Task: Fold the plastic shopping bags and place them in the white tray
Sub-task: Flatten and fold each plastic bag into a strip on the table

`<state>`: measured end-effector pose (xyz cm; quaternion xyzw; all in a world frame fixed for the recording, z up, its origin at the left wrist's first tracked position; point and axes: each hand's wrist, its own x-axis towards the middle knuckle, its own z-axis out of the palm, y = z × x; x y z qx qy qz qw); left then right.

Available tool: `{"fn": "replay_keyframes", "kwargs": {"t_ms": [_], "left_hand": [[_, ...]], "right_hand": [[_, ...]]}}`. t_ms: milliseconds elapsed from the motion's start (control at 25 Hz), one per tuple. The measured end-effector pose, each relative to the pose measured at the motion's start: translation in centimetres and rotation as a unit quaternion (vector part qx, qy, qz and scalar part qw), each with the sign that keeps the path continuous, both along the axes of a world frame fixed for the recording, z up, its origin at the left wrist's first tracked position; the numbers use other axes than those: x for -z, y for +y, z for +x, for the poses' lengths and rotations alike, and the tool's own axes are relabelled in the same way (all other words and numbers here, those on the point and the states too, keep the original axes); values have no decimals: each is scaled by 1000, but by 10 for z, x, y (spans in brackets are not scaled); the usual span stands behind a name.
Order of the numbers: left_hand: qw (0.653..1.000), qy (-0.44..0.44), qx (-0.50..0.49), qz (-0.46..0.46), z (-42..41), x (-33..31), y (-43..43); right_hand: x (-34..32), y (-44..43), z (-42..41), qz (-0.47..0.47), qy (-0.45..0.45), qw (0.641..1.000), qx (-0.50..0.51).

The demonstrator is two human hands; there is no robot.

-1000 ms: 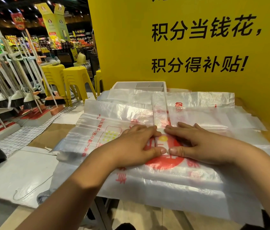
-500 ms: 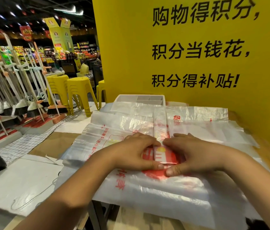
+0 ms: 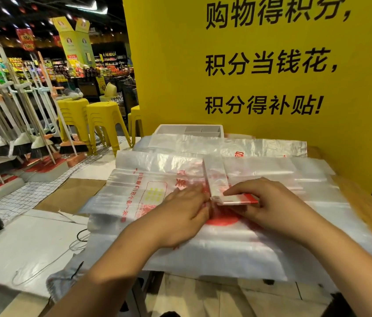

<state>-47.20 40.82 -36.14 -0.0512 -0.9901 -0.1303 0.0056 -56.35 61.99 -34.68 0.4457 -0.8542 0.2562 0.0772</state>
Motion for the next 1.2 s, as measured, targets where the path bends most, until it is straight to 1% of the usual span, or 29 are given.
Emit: {"fn": "replay_keyframes", "kwargs": {"t_ms": [80, 200, 320, 440, 520, 600, 680, 760, 840, 880, 1000, 1120, 1200], "left_hand": [[1000, 0, -17, -13, -8, 2, 3], [999, 18, -37, -33, -23, -2, 0], [998, 42, -14, -33, -29, -6, -1], [993, 113, 20, 32, -13, -5, 0], [987, 120, 57, 94, 0, -3, 3], [984, 122, 66, 116, 0, 0, 7], [980, 138, 39, 139, -6, 2, 13], [978, 134, 9, 161, -12, 2, 17], [976, 134, -18, 170, -16, 3, 22], [973, 139, -34, 182, -18, 4, 24], [959, 161, -84, 218, -19, 5, 31], [957, 183, -81, 209, -19, 10, 34], [958, 193, -85, 195, -20, 12, 32]], "right_hand": [[2, 6, 8, 11, 15, 1000, 7], [6, 14, 16, 10, 1, 1000, 28], [10, 17, 17, -2, -10, 999, 34], [14, 18, 18, -4, -11, 999, 33], [14, 16, 16, -20, -28, 999, 30], [13, 13, 13, -32, -48, 998, 31], [10, 7, 11, -25, -65, 997, 45], [9, -1, 9, -15, -70, 995, 69], [11, -6, 5, -26, -80, 991, 100], [12, -8, 3, -36, -84, 989, 117], [13, -15, 0, -25, -82, 984, 153], [17, -19, 0, -14, -70, 985, 156], [17, -19, -1, 11, -55, 985, 161]]}}
